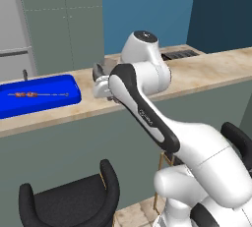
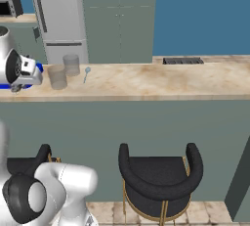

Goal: Take the tongs from the drawer on the left and place them on the dining counter next to the tray containing the kebab skewer.

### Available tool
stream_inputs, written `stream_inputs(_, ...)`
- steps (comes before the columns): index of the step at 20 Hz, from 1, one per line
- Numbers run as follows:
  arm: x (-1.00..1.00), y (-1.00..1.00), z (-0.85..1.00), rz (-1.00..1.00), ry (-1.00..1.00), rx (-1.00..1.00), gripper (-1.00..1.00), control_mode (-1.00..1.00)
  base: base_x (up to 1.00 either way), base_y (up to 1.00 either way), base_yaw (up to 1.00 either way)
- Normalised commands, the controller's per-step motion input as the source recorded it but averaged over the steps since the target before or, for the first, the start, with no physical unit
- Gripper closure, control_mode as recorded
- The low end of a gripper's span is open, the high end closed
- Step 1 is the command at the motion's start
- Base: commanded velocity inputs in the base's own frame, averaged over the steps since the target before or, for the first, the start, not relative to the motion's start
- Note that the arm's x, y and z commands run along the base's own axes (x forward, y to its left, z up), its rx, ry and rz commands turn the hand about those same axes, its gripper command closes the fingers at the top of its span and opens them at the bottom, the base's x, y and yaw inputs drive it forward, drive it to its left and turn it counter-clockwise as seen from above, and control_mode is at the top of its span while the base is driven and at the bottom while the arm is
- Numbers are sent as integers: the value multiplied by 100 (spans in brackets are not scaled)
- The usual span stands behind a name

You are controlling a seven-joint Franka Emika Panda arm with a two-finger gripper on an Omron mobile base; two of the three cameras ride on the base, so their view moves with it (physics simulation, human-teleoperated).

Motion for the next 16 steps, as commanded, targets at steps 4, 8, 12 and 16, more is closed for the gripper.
stream_inputs(4,20,48,0,-9,0,-1,100,-100,0,0,0)
stream_inputs(8,32,35,0,-7,0,-2,100,-100,0,0,0)
stream_inputs(12,52,0,-6,0,-1,0,100,-100,0,0,0)
stream_inputs(16,53,0,-1,0,-1,0,100,-100,0,0,0)
